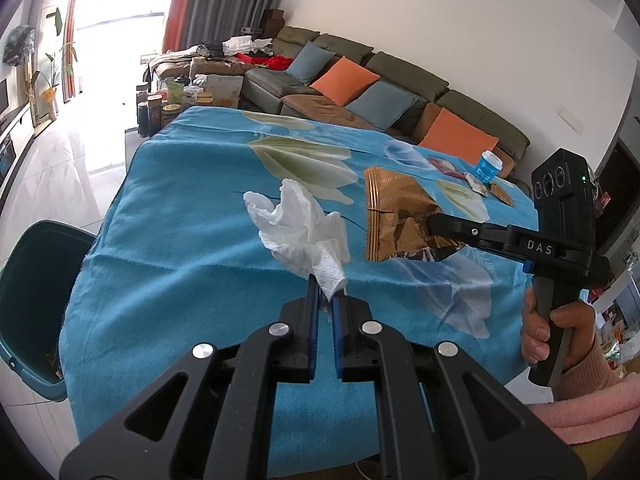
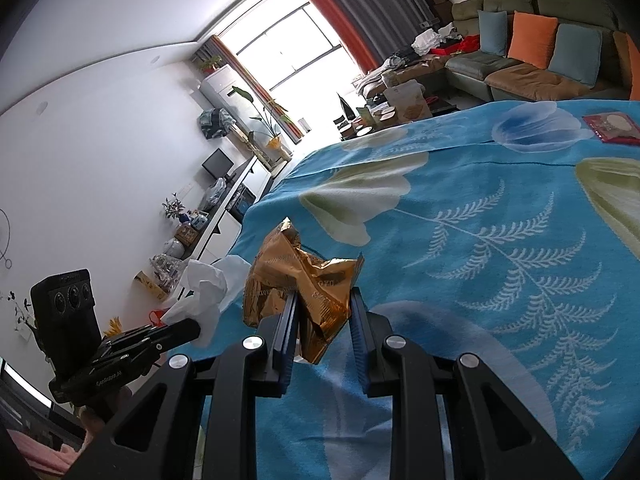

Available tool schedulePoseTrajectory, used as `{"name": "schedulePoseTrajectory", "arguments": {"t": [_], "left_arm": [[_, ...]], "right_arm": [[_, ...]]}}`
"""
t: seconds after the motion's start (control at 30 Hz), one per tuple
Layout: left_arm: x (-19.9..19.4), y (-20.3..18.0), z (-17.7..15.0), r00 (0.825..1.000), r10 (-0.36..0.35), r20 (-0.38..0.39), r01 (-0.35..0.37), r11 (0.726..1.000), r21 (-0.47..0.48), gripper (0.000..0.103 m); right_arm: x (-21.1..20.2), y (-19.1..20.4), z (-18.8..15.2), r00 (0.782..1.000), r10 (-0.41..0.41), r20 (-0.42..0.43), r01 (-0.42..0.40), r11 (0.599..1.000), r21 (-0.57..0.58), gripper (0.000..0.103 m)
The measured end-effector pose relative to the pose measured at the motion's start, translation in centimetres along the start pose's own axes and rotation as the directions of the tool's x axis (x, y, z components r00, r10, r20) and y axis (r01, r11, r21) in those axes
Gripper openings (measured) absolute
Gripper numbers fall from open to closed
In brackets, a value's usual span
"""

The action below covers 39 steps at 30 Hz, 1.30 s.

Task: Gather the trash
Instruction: 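Carry the white tissue and gold wrapper toward the teal bin with both tools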

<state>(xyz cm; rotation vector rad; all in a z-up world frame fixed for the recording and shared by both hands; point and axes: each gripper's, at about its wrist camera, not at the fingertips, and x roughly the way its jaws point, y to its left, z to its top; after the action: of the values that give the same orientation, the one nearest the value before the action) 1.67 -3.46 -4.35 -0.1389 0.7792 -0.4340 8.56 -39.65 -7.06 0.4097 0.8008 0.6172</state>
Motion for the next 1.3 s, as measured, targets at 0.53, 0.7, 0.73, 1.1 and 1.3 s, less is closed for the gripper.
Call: {"name": "schedulePoseTrajectory", "arguments": {"t": [0.53,0.7,0.73,1.1,1.3], "left_arm": [[-0.9,0.6,-0.5,1.000,0.013,0.006,-0.013,1.000,-0.014,0.006],[-0.9,0.7,-0.5,1.000,0.014,0.005,-0.014,1.000,-0.015,0.006],[-1.0,0.7,-0.5,1.000,0.016,0.006,-0.016,1.000,-0.016,0.006],[-1.3,1.1,-1.0,1.000,0.030,0.008,-0.029,0.999,-0.025,0.006],[-1.5,1.2,-0.9,0.999,0.034,0.009,-0.034,0.999,-0.027,0.006]], "right_arm": [[0.6,0.8,-0.1,1.000,0.015,-0.010,-0.016,1.000,-0.011,0.023],[0.7,1.0,-0.1,1.000,0.019,-0.011,-0.019,1.000,-0.012,0.023],[0.7,1.0,-0.1,1.000,0.018,-0.011,-0.018,1.000,-0.013,0.023],[1.2,1.8,-0.2,0.999,0.029,-0.017,-0.029,0.999,-0.019,0.023],[1.3,2.0,-0.3,0.999,0.030,-0.018,-0.030,0.999,-0.021,0.023]]}}
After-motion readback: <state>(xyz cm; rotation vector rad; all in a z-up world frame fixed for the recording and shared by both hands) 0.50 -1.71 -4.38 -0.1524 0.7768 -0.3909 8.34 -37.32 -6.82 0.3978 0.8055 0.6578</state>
